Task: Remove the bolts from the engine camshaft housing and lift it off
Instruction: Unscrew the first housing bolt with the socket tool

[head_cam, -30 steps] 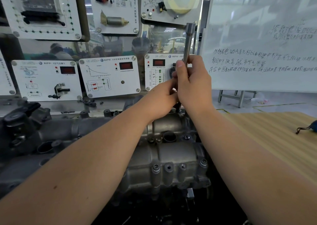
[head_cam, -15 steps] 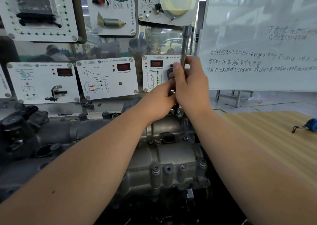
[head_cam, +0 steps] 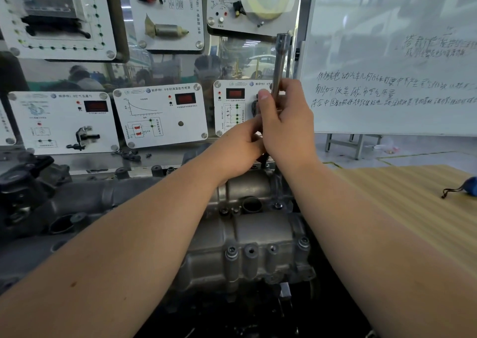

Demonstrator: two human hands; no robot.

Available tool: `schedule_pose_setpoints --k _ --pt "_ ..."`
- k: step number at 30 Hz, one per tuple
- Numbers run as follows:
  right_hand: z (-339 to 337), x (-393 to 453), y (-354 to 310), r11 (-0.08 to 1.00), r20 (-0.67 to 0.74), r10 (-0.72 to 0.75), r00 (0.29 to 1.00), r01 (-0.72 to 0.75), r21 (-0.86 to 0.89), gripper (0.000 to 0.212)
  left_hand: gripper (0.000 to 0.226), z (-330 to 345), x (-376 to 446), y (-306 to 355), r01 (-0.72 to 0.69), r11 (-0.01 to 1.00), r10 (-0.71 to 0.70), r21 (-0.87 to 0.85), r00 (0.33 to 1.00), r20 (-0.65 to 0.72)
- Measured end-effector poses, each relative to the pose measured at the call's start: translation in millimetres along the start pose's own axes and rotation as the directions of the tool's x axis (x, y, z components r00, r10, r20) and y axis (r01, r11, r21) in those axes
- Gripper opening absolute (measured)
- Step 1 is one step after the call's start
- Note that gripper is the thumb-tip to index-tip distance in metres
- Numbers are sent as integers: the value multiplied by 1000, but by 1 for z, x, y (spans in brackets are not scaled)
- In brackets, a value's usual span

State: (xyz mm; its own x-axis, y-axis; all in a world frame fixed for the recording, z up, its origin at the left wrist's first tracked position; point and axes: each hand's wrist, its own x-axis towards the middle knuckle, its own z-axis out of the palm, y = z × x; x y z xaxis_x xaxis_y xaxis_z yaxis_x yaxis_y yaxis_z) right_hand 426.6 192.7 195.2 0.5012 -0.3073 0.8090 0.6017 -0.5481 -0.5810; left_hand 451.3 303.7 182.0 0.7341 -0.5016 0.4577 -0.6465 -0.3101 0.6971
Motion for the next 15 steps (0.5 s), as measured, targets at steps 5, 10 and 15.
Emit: schedule_pose_setpoints --k 5,10,15 --pt "0 0 -1 1000 -9 18 1000 -18 -7 25 41 1 0 1 38 999 -38 0 999 31" --pt "2 2 0 999 24 34 999 -33 -40 30 32 -1 -1 3 14 999 -15 45 1000 21" --pt "1 2 1 999 17 31 999 -30 -23 15 31 -1 0 2 -2 999 2 41 1000 -8"
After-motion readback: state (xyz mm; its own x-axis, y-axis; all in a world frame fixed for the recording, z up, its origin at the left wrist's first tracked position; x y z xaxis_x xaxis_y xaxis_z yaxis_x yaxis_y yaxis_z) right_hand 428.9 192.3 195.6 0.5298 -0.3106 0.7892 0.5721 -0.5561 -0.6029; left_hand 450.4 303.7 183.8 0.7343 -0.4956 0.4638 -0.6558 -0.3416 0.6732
